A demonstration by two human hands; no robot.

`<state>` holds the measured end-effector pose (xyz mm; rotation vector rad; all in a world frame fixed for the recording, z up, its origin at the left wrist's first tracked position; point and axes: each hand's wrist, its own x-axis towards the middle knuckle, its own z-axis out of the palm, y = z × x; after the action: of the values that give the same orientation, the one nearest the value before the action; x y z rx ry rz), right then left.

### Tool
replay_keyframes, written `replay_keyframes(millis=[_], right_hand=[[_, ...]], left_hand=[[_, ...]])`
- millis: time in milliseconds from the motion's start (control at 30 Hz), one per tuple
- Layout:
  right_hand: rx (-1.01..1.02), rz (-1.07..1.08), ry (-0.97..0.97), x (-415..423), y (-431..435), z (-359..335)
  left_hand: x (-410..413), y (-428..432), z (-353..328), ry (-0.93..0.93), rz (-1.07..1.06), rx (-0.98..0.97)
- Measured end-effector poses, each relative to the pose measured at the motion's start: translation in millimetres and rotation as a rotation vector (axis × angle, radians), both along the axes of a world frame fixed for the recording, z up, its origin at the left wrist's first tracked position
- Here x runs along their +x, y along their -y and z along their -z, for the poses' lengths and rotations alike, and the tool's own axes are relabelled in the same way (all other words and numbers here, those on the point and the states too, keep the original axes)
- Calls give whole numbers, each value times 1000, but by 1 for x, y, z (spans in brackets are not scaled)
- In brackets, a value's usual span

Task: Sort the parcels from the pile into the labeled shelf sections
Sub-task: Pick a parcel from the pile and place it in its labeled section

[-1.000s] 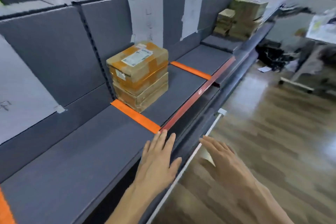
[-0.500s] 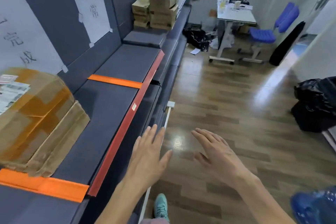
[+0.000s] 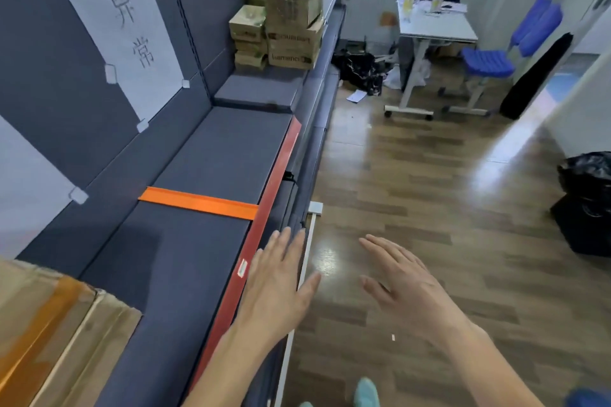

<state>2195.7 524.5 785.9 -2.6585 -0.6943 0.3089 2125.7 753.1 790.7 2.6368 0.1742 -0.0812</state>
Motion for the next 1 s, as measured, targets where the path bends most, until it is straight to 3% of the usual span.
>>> replay_keyframes(millis=[700, 1000], right_hand=[[-28, -169, -3, 328, 53, -7], [-19, -174, -1, 454, 29, 11]], left_hand=[[304, 74, -5, -18, -122, -70], [437, 46, 12, -47, -122, -101]])
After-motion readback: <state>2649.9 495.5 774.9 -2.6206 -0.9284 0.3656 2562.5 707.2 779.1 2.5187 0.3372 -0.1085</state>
